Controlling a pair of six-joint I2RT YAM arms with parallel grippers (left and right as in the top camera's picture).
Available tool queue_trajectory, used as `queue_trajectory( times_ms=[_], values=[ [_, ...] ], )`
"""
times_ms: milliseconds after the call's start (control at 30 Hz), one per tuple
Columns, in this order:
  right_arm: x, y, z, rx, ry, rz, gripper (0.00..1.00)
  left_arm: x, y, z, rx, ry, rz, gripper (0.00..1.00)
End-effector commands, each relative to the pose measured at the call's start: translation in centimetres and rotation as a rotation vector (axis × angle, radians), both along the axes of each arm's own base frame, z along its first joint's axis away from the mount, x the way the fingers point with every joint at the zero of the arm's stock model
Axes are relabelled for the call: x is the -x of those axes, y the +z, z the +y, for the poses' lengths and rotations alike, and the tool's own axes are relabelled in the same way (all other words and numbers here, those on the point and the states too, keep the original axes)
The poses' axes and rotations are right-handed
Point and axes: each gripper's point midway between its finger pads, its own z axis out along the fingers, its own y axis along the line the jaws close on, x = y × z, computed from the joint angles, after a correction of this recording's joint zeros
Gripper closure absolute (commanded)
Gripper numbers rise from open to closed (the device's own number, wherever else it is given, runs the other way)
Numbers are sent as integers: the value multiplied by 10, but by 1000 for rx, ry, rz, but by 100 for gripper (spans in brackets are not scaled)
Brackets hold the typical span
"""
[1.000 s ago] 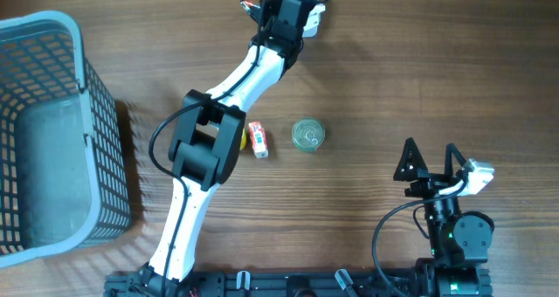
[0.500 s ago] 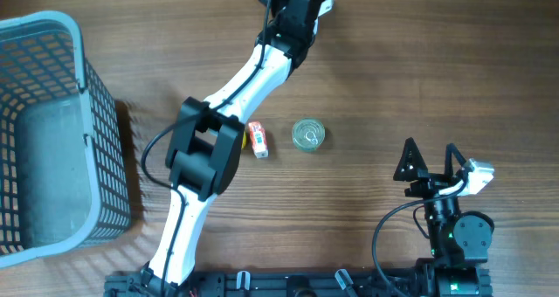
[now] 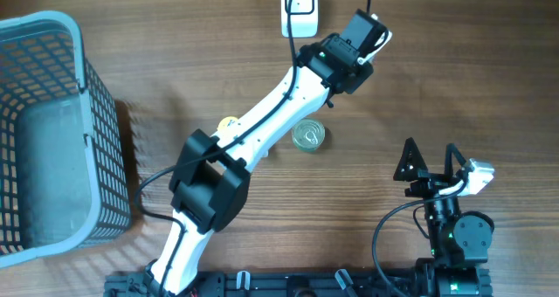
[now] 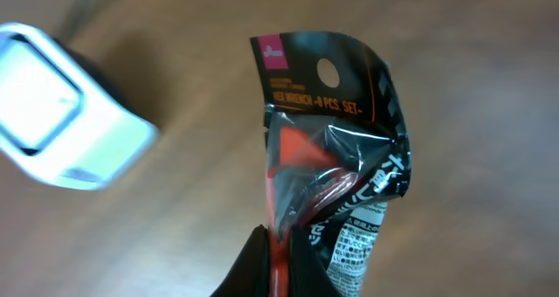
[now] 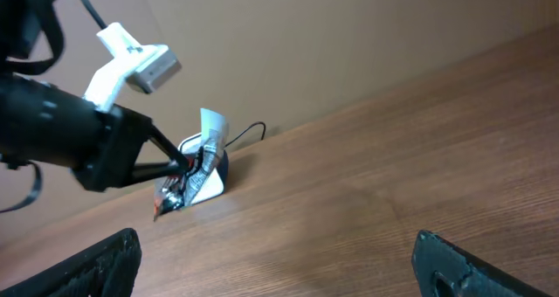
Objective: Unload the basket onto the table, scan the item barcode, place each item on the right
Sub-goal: 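Carry the package rightward and hand it to the right gripper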
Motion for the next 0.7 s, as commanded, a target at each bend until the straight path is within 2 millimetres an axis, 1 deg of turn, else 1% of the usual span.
queue_trajectory(
  times_ms=[0,67,100,167,233,300,333,400,433,467,500,533,567,633,667],
  values=[
    [2,7,22,-14,124,-23,0,36,26,-25,198,-56,159,96],
    [9,23,39,-27,229,-45,0,49,25,-32,231,-100,220,96],
    [11,31,41,-55,239,-42,0,50,25,-33,236,-102,228,96],
    [20,48,39,-82,227,-8,0,55,18,-31,217,-101,251,96],
    [37,56,19,-73,100,100,0,56,11,-30,218,-84,267,96],
    [55,64,2,-57,2,162,0,55,2,-30,218,-84,267,96],
    [72,70,-7,-63,-53,207,0,56,-11,-30,222,-69,278,96],
    [87,68,-8,-112,-71,261,0,59,-29,-33,246,-52,313,96],
    [89,70,-1,-149,-35,262,0,63,-36,-36,256,-66,332,96],
    [90,64,5,-189,-11,291,0,66,-47,-38,251,-70,349,96],
    [93,52,4,-223,-25,338,0,71,-59,-41,235,-75,366,96],
    [91,51,-1,-278,-67,333,0,75,-68,-44,222,-79,379,96],
    [91,51,-3,-347,-88,331,0,80,-77,-47,207,-86,393,96],
    [91,50,-5,-360,-103,333,0,90,-85,-53,191,-103,408,95],
    [92,46,-5,-361,-106,348,0,97,-86,-59,186,-119,411,96]
  ],
)
